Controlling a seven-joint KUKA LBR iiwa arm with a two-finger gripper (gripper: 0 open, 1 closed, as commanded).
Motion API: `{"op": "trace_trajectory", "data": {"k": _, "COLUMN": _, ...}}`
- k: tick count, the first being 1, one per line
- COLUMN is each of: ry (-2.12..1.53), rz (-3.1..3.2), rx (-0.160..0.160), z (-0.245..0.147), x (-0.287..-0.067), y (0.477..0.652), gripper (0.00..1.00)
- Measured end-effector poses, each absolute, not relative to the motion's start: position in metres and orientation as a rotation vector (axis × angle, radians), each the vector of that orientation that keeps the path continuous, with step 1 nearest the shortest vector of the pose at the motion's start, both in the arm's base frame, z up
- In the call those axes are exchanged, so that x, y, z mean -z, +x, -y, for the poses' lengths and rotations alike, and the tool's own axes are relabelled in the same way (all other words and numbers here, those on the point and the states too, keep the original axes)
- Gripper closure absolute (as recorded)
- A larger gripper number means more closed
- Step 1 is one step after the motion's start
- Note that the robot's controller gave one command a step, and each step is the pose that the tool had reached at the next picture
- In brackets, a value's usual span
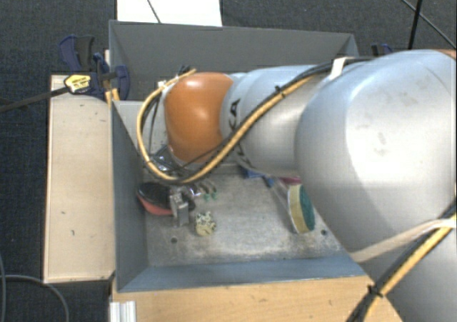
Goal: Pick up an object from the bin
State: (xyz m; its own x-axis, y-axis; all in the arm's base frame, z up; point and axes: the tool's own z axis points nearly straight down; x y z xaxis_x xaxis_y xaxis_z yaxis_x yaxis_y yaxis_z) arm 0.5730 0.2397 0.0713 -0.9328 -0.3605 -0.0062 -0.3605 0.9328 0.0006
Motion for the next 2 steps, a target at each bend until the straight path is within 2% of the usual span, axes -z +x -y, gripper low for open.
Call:
{"op": "trace_trajectory", "data": {"k": 1, "ry": -0.574, "rz": -3.087, "rx": -0.002, "z": -0.239, "x": -0.07, "y": 0.571, "gripper": 1.0}}
{"op": "trace_trajectory", "data": {"k": 2, "ry": -0.512, "rz": -3.089, "rx": -0.006, "z": -0.245, "x": -0.197, "y": 0.572, "gripper": 1.0}}
